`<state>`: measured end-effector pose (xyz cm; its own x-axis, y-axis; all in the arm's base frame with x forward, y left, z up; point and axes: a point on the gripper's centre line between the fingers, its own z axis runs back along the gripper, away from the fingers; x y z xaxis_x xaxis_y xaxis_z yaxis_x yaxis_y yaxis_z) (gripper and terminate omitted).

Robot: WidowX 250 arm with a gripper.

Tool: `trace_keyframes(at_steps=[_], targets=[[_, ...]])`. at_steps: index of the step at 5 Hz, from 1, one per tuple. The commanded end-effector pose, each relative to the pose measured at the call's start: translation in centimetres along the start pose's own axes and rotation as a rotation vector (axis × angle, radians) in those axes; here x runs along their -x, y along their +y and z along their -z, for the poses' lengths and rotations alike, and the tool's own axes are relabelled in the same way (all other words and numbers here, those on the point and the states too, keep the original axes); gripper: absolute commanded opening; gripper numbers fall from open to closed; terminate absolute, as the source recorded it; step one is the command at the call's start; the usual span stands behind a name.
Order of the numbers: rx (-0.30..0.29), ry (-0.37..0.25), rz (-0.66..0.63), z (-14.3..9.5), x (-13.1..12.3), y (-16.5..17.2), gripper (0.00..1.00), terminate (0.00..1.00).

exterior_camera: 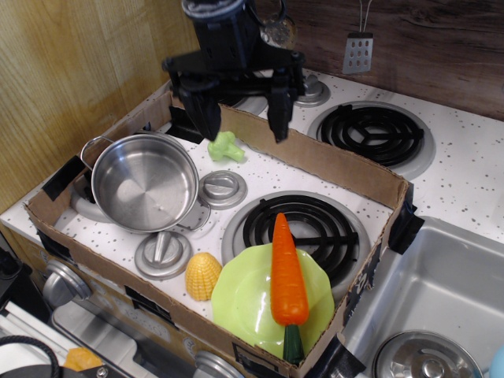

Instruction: Take carrot off plate

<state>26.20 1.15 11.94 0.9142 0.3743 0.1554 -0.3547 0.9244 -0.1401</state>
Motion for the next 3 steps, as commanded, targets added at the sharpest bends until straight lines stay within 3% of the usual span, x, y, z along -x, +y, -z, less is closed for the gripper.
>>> trace_keyframes(at_steps=[1,2,3], targets=[[0.076,-0.064,-0.163,1.3,3.4,-4.0,1.0,0.0],[0.07,-0.094,-0.243,2.6,5.2,-5.8,1.0,0.0],[0.029,-0.126,-0.277,4.5,5.7,-5.5,1.0,0.0]])
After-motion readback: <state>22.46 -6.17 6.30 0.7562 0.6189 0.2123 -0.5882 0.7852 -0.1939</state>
